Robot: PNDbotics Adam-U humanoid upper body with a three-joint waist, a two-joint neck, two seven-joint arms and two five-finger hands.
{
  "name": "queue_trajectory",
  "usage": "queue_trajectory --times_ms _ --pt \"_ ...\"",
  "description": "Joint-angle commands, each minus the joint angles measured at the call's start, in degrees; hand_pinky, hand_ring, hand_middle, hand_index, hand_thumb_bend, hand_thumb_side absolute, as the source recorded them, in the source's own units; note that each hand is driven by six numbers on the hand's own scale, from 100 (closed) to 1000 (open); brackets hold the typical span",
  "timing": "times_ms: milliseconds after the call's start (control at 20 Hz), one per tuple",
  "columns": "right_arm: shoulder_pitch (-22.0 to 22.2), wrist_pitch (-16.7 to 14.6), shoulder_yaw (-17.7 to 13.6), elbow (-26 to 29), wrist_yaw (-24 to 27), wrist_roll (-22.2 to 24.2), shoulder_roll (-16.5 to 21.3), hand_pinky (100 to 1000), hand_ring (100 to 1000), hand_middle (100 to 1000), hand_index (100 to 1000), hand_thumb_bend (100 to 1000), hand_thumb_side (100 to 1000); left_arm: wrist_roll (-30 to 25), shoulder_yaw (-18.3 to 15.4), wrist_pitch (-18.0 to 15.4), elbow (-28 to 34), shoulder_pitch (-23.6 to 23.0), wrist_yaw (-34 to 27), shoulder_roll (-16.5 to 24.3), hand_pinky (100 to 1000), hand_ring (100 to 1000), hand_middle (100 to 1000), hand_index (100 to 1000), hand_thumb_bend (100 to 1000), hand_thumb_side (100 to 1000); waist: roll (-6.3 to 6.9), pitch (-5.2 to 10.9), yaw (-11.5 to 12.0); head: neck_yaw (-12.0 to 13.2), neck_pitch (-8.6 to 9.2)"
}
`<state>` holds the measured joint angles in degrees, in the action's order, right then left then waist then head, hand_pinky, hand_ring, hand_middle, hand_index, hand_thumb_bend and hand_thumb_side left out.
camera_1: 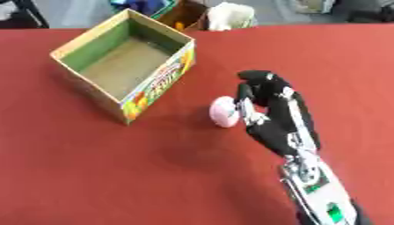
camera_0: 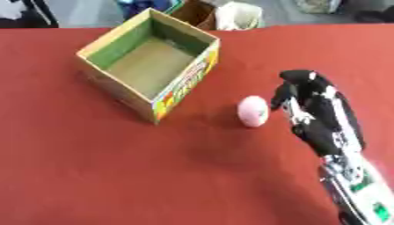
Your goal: Pick up objects on the table and place them in the box.
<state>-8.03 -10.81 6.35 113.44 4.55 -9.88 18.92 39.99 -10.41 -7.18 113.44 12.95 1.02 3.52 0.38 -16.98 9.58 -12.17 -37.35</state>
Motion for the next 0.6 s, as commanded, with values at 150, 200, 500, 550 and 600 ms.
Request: queue_trajectory --times_ms 150,200,500,550,600 --pt "-0.3 -0.1 -0.4 1.1 -0.2 0.1 0.5 426 480 478 699 100 306 -0.3 -0.3 -0.1 1.2 0.3 0.0 0.6 376 297 341 491 100 473 0.03 0.99 0.1 -2.0 -0.67" --pt "-0.3 -0.1 -0.4 1.1 -0.2 0.1 0.5 427 481 479 700 100 306 -0.3 -0.3 0.0 1.2 0.3 0.0 0.6 376 297 341 491 100 473 0.02 1.01 0.1 -2.1 -0.77" --pt "-0.5 -0.3 -0.6 1.1 -0.3 0.0 0.8 431 486 484 706 100 319 -0.4 -0.3 0.0 1.2 0.4 0.0 0.7 377 297 342 492 100 474 -0.07 1.15 0.0 -2.2 -1.04" --pt "-0.6 -0.2 -0.7 1.1 -0.4 0.0 0.9 434 490 487 709 100 328 -0.5 -0.3 0.0 1.2 0.4 0.0 0.7 377 297 342 492 100 474 -0.1 1.17 0.0 -2.1 -1.0" --pt "-0.6 -0.2 -0.7 1.1 -0.6 0.1 1.2 438 494 491 714 100 337 -0.5 -0.3 0.0 1.2 0.4 0.0 0.7 377 298 342 492 100 475 -0.13 1.2 0.0 -1.9 -0.97"
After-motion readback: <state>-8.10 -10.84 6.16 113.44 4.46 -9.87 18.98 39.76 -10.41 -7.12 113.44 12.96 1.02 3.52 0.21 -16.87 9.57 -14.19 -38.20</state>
